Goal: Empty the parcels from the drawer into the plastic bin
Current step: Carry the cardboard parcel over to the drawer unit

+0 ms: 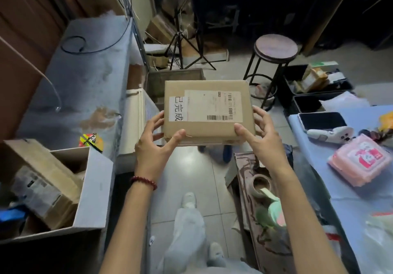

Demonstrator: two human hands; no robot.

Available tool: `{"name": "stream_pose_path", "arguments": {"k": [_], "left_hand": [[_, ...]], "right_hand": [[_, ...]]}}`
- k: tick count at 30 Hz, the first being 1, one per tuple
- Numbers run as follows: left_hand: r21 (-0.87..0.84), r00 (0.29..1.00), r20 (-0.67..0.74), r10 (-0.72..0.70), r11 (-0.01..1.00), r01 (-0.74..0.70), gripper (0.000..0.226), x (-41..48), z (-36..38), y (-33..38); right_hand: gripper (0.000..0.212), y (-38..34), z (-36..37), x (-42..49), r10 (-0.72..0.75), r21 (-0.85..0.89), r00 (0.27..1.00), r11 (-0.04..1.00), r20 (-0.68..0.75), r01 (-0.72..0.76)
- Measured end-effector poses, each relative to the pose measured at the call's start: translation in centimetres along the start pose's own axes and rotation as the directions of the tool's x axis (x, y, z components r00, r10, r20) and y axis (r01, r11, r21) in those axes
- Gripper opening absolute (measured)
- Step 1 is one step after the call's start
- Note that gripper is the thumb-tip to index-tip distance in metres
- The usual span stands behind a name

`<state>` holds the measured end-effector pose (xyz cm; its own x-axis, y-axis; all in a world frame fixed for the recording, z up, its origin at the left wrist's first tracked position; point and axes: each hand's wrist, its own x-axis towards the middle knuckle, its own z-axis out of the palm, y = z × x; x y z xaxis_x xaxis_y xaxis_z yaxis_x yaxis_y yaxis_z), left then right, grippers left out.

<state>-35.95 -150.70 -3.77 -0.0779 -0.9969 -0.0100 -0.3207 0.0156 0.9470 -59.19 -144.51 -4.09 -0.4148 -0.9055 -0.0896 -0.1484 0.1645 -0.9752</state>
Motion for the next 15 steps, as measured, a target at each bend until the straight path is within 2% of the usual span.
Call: {"name": "stream_pose_path", "arguments": {"k": [3,8,15], "left_hand": [[0.034,0.999,0.035,0.014,0.999,-0.015,0.057,5.3,-0.1,-1.1],[0.067,0.999,0.032,0.039,0.997,-0.041,0.069,13.4,-1.4,-0.7],[0.116,1.000,0.020,0.011,0.993,-0.013,0.072,22.7,-0.7,-0.4]], "right_hand": [[0.066,-0.5,2.1,5.0,-0.020,-0.052,1.000,0.998,-0.009,0.019],[0.067,-2.2,5.2,12.2,-0.051,-0.082,0.999,0.995,0.001,0.051],[0.066,-2.8,7.4,21.7,-0.002,-0.052,0.999,0.999,0.033,0.004]]}}
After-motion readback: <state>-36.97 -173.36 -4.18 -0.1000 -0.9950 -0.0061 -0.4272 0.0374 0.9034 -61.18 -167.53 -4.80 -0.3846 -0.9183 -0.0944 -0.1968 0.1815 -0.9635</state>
